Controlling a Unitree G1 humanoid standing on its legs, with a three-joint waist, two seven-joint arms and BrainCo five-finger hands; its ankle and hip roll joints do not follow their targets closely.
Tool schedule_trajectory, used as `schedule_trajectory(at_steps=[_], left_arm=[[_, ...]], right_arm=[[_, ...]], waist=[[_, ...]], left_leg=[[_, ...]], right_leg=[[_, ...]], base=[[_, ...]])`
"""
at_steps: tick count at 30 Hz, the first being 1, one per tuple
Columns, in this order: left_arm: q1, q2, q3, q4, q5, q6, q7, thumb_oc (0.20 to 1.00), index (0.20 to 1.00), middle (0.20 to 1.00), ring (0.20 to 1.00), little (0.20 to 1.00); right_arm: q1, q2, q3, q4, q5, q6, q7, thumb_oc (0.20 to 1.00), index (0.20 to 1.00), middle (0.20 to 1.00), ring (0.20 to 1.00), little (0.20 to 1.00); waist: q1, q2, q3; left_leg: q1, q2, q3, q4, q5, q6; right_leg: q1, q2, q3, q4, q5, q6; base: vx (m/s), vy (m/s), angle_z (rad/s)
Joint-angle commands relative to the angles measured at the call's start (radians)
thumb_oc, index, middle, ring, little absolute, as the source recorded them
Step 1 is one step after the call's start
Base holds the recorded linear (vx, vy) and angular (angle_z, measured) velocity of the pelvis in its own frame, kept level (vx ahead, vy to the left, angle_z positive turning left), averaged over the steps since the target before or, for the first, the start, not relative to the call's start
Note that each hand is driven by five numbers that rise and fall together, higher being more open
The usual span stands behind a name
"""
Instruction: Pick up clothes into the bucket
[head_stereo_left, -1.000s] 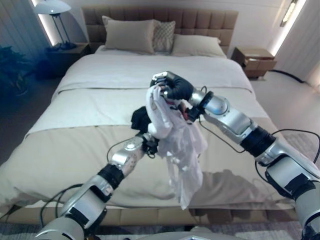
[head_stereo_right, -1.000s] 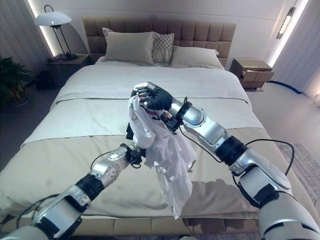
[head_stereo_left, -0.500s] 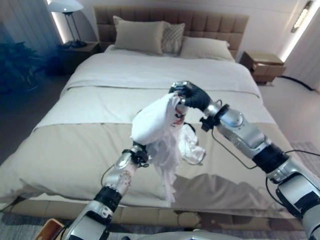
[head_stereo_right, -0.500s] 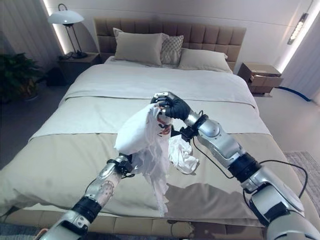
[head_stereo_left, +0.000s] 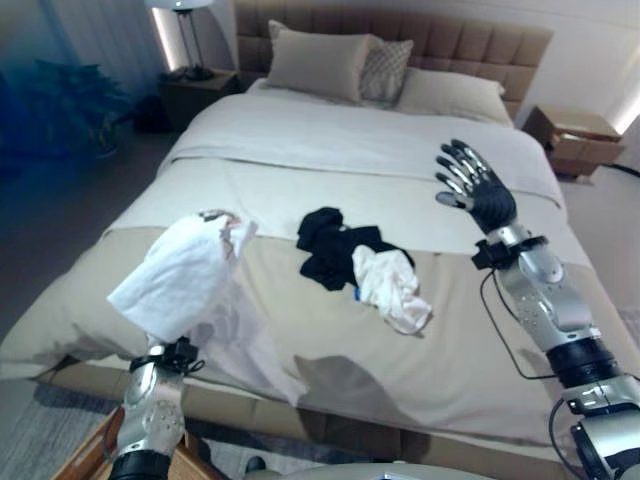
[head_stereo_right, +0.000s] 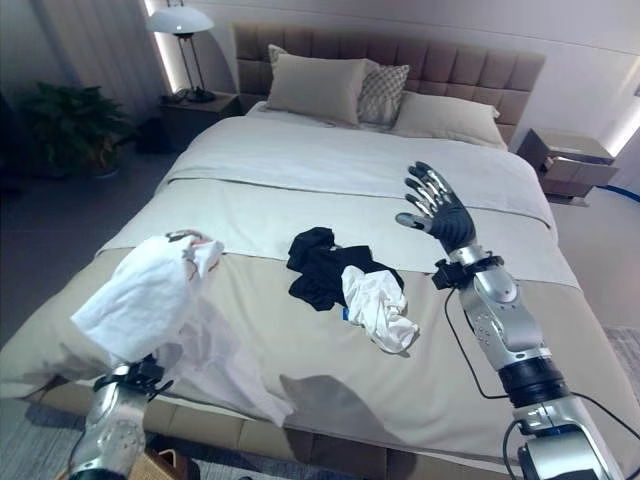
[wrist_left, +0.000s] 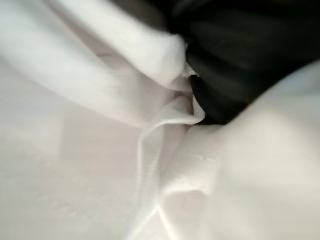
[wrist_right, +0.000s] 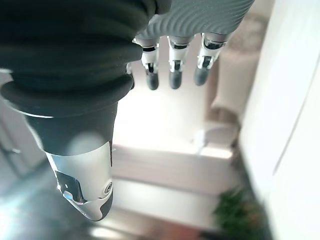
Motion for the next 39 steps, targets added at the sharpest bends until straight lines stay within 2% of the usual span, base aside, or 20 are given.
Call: schedule_trajectory(at_steps=[1,4,7,9,10,12,14,15,16,17,20,22,25,29,33,34,35,36,37,39], left_arm=[[-0.054,0.055,0.037,-0.135,0.110,-0.095,0.040,0.200,0.200,0.200,0.200,0.200],[-0.049,0.053,0.052,-0.192,0.214,-0.114,0.118,0.200,0.200,0.200,0.200,0.200],[-0.052,0.048,0.060,-0.230,0.273,-0.117,0.169,0.200,0.200,0.200,0.200,0.200],[-0.066,0.042,0.062,-0.260,0.362,-0.115,0.247,0.200,0.200,0.200,0.200,0.200],[-0.067,0.041,0.061,-0.261,0.364,-0.115,0.249,0.200,0.200,0.200,0.200,0.200],[-0.105,0.019,0.055,-0.264,0.408,-0.121,0.335,0.200,0.200,0.200,0.200,0.200],[-0.116,0.014,0.053,-0.250,0.447,-0.115,0.374,0.200,0.200,0.200,0.200,0.200],[-0.134,0.016,0.048,-0.232,0.514,-0.110,0.425,0.200,0.200,0.200,0.200,0.200],[-0.147,0.026,0.050,-0.207,0.561,-0.113,0.461,0.200,0.200,0.200,0.200,0.200],[-0.148,0.035,0.051,-0.185,0.601,-0.112,0.493,0.200,0.200,0.200,0.200,0.200],[-0.148,0.043,0.052,-0.169,0.637,-0.096,0.528,0.200,0.200,0.200,0.200,0.200],[-0.147,0.058,0.068,-0.115,0.681,-0.084,0.578,0.200,0.200,0.200,0.200,0.200],[-0.167,0.097,0.097,-0.052,0.710,-0.074,0.645,0.200,0.200,0.200,0.200,0.200],[-0.204,0.132,0.134,0.023,0.706,-0.072,0.705,0.200,0.200,0.200,0.200,0.200],[-0.268,0.171,0.184,0.099,0.637,-0.091,0.784,0.200,0.200,0.200,0.200,0.200],[-0.277,0.185,0.192,0.113,0.637,-0.088,0.799,0.200,0.200,0.200,0.200,0.200],[-0.280,0.188,0.191,0.115,0.636,-0.089,0.799,0.200,0.200,0.200,0.200,0.200],[-0.290,0.204,0.198,0.126,0.639,-0.087,0.814,0.200,0.200,0.200,0.200,0.200],[-0.307,0.231,0.213,0.150,0.627,-0.088,0.844,0.200,0.200,0.200,0.200,0.200],[-0.328,0.257,0.221,0.173,0.622,-0.086,0.874,0.200,0.200,0.200,0.200,0.200]], right_arm=[[-0.052,0.048,-0.027,0.023,-0.172,-0.082,-0.066,1.000,1.000,1.000,1.000,1.000],[-0.025,0.088,-0.019,0.056,-0.267,-0.089,-0.100,1.000,1.000,1.000,1.000,1.000],[-0.018,0.116,-0.009,0.070,-0.274,-0.092,-0.112,1.000,1.000,1.000,1.000,1.000],[-0.006,0.122,-0.006,0.049,-0.298,-0.101,-0.122,1.000,1.000,1.000,1.000,1.000],[-0.007,0.121,-0.007,0.049,-0.299,-0.101,-0.122,1.000,1.000,1.000,1.000,1.000],[-0.006,0.116,0.009,0.039,-0.310,-0.105,-0.140,1.000,1.000,1.000,1.000,1.000],[-0.003,0.109,0.012,0.035,-0.313,-0.104,-0.146,1.000,1.000,1.000,1.000,1.000],[0.012,0.094,0.009,0.014,-0.322,-0.105,-0.151,1.000,1.000,1.000,1.000,1.000],[0.016,0.092,0.013,0.003,-0.321,-0.102,-0.153,1.000,1.000,1.000,1.000,1.000],[0.022,0.093,0.015,0.002,-0.321,-0.100,-0.155,1.000,1.000,1.000,1.000,1.000],[0.047,0.093,-0.009,-0.019,-0.321,-0.102,-0.163,1.000,1.000,1.000,1.000,1.000],[0.057,0.097,-0.023,-0.039,-0.308,-0.107,-0.165,1.000,1.000,1.000,1.000,1.000],[0.074,0.134,-0.035,-0.050,-0.253,-0.127,-0.176,1.000,1.000,1.000,1.000,1.000],[0.082,0.153,-0.032,-0.067,-0.237,-0.145,-0.185,1.000,1.000,1.000,1.000,1.000],[0.093,0.174,-0.015,-0.065,-0.190,-0.175,-0.202,1.000,1.000,1.000,1.000,1.000],[0.096,0.177,-0.010,-0.064,-0.181,-0.180,-0.205,1.000,1.000,1.000,1.000,1.000],[0.094,0.179,-0.011,-0.063,-0.181,-0.182,-0.206,1.000,1.000,1.000,1.000,1.000],[0.098,0.182,-0.010,-0.063,-0.170,-0.189,-0.207,1.000,1.000,1.000,1.000,1.000],[0.108,0.193,-0.002,-0.068,-0.141,-0.201,-0.209,1.000,1.000,1.000,1.000,1.000],[0.109,0.200,0.005,-0.060,-0.129,-0.213,-0.219,1.000,1.000,1.000,1.000,1.000]], waist=[[0.022,-0.047,0.020],[0.039,-0.040,0.048],[0.051,-0.034,0.078],[0.084,-0.014,0.137],[0.077,-0.014,0.134],[0.098,0.007,0.159],[0.094,0.011,0.163],[0.081,0.004,0.179],[0.072,-0.007,0.180],[0.074,-0.010,0.178],[0.080,-0.010,0.183],[0.084,-0.028,0.205],[0.103,-0.074,0.255],[0.116,-0.100,0.281],[0.124,-0.156,0.313],[0.122,-0.165,0.316],[0.125,-0.168,0.321],[0.126,-0.178,0.331],[0.124,-0.198,0.348],[0.126,-0.216,0.361]], left_leg=[[-0.049,0.014,-0.031,0.100,-0.043,-0.013],[-0.074,0.021,-0.071,0.130,-0.040,-0.016],[-0.097,0.028,-0.109,0.149,-0.033,-0.023],[-0.160,0.036,-0.183,0.152,0.010,-0.050],[-0.169,0.033,-0.190,0.151,0.017,-0.049],[-0.220,0.049,-0.249,0.100,0.084,-0.074],[-0.236,0.050,-0.251,0.094,0.099,-0.076],[-0.248,0.048,-0.191,0.141,0.071,-0.056],[-0.237,0.045,-0.145,0.182,0.017,-0.039],[-0.228,0.037,-0.153,0.182,-0.002,-0.037],[-0.237,0.023,-0.167,0.161,0.010,-0.035],[-0.258,0.006,-0.176,0.186,-0.006,-0.023],[-0.317,0.010,-0.158,0.262,-0.037,-0.011],[-0.359,0.020,-0.166,0.282,-0.035,-0.017],[-0.405,0.039,-0.187,0.288,-0.026,-0.025],[-0.401,0.047,-0.195,0.291,-0.050,-0.032],[-0.413,0.041,-0.191,0.293,-0.028,-0.026],[-0.425,0.043,-0.197,0.304,-0.031,-0.028],[-0.441,0.054,-0.211,0.321,-0.057,-0.036],[-0.468,0.056,-0.221,0.336,-0.060,-0.038]], right_leg=[[0.111,-0.101,-0.085,0.057,-0.056,0.074],[0.101,-0.103,-0.105,0.124,-0.091,0.061],[0.089,-0.106,-0.132,0.181,-0.122,0.050],[0.073,-0.095,-0.201,0.227,-0.159,0.031],[0.070,-0.095,-0.209,0.223,-0.154,0.031],[0.037,-0.084,-0.276,0.250,-0.180,0.024],[0.025,-0.090,-0.296,0.261,-0.179,0.025],[0.007,-0.118,-0.320,0.273,-0.161,0.028],[-0.013,-0.135,-0.322,0.291,-0.163,0.023],[-0.025,-0.139,-0.316,0.294,-0.165,0.018],[-0.031,-0.150,-0.318,0.305,-0.160,0.023],[-0.057,-0.171,-0.307,0.351,-0.155,0.027],[-0.112,-0.199,-0.275,0.402,-0.152,0.036],[-0.147,-0.196,-0.272,0.411,-0.151,0.041],[-0.175,-0.172,-0.289,0.413,-0.156,0.041],[-0.174,-0.161,-0.274,0.424,-0.179,0.054],[-0.180,-0.168,-0.290,0.418,-0.159,0.041],[-0.189,-0.166,-0.294,0.427,-0.163,0.039],[-0.203,-0.150,-0.280,0.447,-0.187,0.053],[-0.218,-0.145,-0.288,0.458,-0.191,0.053]], base=[[-0.01,-0.042,0.29],[-0.05,-0.035,0.28],[-0.13,-0.085,0.41],[-0.25,-0.113,0.60],[-0.18,-0.072,0.70],[-0.20,-0.050,0.83],[-0.14,0.026,0.89],[-0.21,0.079,0.92],[-0.18,0.100,0.53],[-0.07,0.088,0.58],[0.01,0.059,0.32],[-0.03,0.080,0.12],[-0.10,0.043,-0.14],[-0.05,-0.013,-0.10],[0.00,-0.065,-0.05],[-0.02,-0.040,0.01],[-0.02,-0.051,0.04],[-0.05,-0.090,0.06],[0.03,-0.131,0.06],[0.01,-0.085,0.10]])
